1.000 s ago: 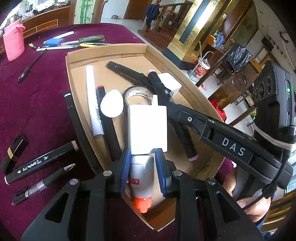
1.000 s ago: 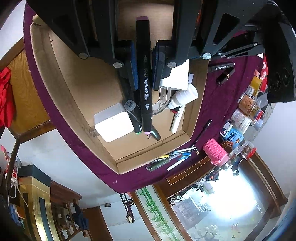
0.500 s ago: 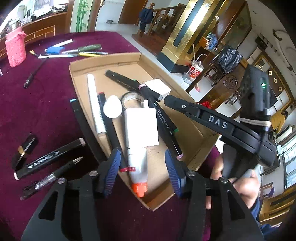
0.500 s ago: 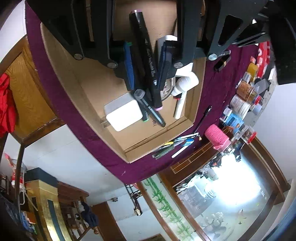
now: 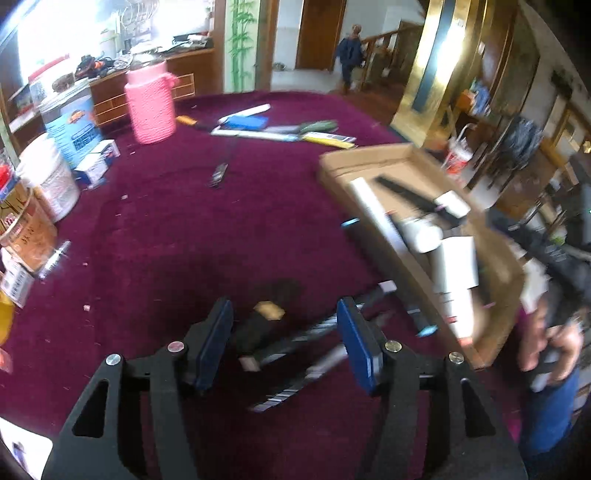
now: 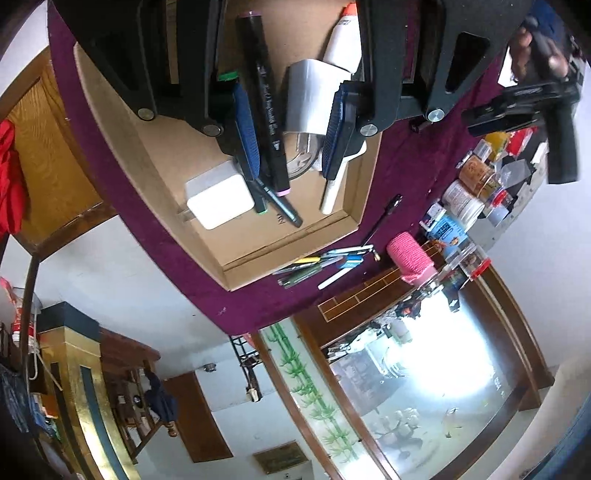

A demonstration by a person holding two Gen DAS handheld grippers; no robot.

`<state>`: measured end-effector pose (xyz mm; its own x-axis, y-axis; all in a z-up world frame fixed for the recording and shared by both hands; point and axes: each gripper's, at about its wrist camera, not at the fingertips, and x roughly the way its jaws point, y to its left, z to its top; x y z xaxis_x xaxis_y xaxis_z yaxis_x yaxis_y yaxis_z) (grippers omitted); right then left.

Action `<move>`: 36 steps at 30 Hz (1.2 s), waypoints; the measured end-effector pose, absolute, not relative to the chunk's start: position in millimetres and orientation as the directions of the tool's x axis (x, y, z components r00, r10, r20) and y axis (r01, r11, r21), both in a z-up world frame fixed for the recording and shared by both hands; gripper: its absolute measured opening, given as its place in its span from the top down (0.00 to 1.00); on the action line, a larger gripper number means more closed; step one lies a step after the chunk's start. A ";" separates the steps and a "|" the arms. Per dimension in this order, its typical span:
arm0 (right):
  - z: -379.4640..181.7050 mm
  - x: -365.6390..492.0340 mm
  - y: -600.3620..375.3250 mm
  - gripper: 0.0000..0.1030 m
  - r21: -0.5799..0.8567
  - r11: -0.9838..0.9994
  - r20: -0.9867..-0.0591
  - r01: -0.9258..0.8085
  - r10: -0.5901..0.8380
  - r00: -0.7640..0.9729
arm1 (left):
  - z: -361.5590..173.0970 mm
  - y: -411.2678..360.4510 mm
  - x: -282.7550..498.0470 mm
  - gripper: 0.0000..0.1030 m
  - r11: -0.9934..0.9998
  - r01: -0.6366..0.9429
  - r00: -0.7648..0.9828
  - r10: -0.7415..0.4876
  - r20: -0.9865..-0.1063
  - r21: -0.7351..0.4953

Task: Organize rigid objects
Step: 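Lower the glue bottle into the tray and open the left tool while the right tool releases the marker, then grasp the gold-banded black marker on the table with the left tool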

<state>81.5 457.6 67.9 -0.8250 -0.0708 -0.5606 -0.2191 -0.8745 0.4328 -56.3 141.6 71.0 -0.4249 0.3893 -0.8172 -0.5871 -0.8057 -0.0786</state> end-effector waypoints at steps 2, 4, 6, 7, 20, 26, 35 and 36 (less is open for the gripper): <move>67.0 80.6 456.7 0.70 0.427 -0.876 -0.567 -0.223 -0.067 -0.821 | 58.8 143.0 -65.7 0.44 -0.812 -0.581 -0.418 0.356 -0.836 -0.055; 66.3 80.7 457.6 0.70 0.432 -0.875 -0.567 -0.220 -0.073 -0.821 | 50.0 144.7 -74.0 0.45 -0.809 -0.585 -0.400 0.353 -0.846 -0.061; 65.9 81.6 459.6 0.70 0.438 -0.871 -0.568 -0.223 -0.076 -0.820 | 41.2 147.4 -84.1 0.45 -0.813 -0.576 -0.374 0.351 -0.858 -0.081; 65.5 82.1 461.0 0.70 0.447 -0.866 -0.566 -0.221 -0.083 -0.820 | 38.9 149.5 -85.1 0.45 -0.810 -0.581 -0.366 0.349 -0.863 -0.081; 75.3 84.5 444.1 0.70 0.442 -0.887 -0.533 -0.136 -0.137 -0.835 | 21.5 129.2 -92.6 0.86 -0.884 -0.467 -0.425 0.230 -0.876 -0.006; 90.2 69.5 358.9 0.67 0.453 -0.878 -0.590 0.156 -0.427 -0.686 | 19.8 92.0 -108.5 0.85 -0.938 -0.340 -0.421 0.216 -0.881 -0.067; 37.5 -12.1 285.8 0.67 0.321 -0.923 -0.847 0.210 -0.380 -0.373 | 18.4 93.1 -104.3 0.85 -0.938 -0.344 -0.442 0.200 -0.874 -0.041; 38.5 -16.6 286.9 0.66 0.320 -0.923 -0.842 0.213 -0.380 -0.384 | 18.3 92.7 -104.3 0.85 -0.938 -0.344 -0.441 0.202 -0.875 -0.043</move>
